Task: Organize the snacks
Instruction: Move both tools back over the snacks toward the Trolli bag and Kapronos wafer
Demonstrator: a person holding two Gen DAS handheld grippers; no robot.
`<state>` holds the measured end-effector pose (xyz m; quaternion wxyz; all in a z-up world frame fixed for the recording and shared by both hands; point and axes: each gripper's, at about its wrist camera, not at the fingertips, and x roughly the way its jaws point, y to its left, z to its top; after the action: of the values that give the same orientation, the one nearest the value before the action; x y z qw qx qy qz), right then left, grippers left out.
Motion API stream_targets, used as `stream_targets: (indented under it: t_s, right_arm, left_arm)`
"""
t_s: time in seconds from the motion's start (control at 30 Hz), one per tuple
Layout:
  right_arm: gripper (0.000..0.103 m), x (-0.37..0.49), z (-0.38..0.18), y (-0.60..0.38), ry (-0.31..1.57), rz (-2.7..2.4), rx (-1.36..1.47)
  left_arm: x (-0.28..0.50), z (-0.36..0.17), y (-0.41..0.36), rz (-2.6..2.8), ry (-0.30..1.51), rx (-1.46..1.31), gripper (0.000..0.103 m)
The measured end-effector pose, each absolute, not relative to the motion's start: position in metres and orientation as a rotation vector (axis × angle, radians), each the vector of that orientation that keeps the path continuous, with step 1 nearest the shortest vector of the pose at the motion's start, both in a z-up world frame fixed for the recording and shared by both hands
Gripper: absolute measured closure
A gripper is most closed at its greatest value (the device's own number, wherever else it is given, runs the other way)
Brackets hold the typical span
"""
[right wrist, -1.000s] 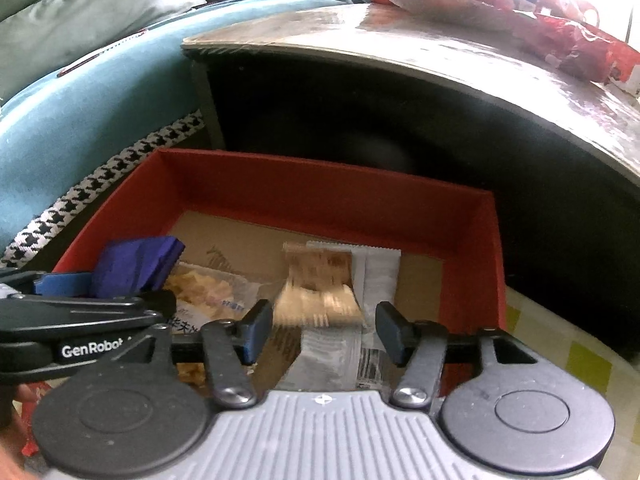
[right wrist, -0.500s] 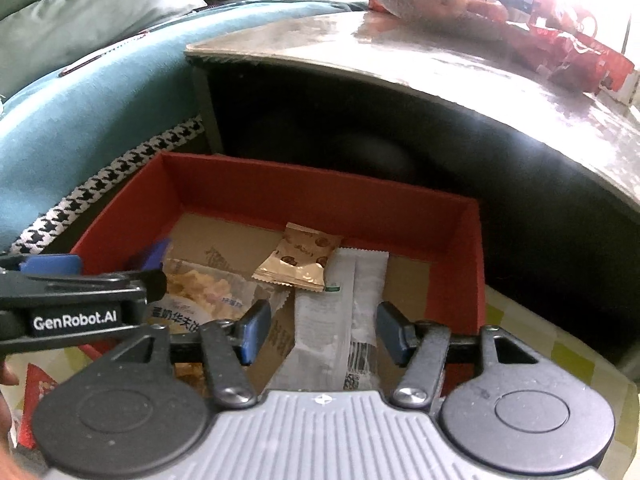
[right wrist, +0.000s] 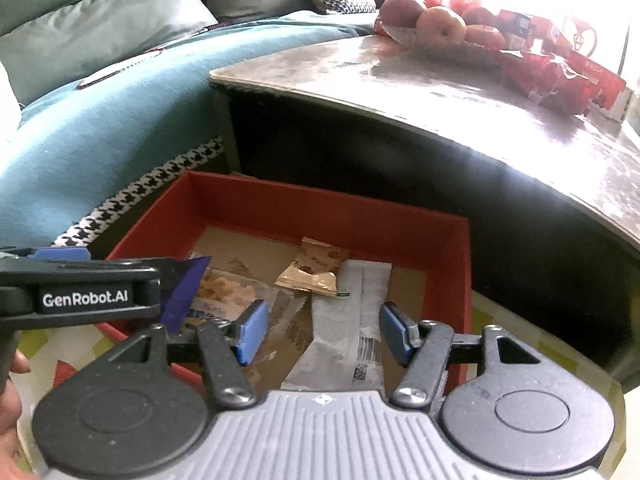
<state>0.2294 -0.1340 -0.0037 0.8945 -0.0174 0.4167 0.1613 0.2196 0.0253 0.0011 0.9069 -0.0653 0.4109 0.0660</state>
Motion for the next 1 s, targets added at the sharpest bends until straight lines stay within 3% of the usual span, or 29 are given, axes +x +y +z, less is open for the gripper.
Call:
stream_targets:
  t_s: [0.63, 1.0]
  right_arm:
    - [0.04, 0.13, -0.01, -0.142, 0.972, 0.434, -0.146]
    - [0.04, 0.062, -0.021, -0.162, 1.116, 0.441, -0.05]
  left_arm:
    - [0.141, 0.01, 0.067, 0.132, 0.894, -0.188, 0.007]
    - [0.108, -0.003, 0.075, 0.108, 0.959, -0.179, 0.006]
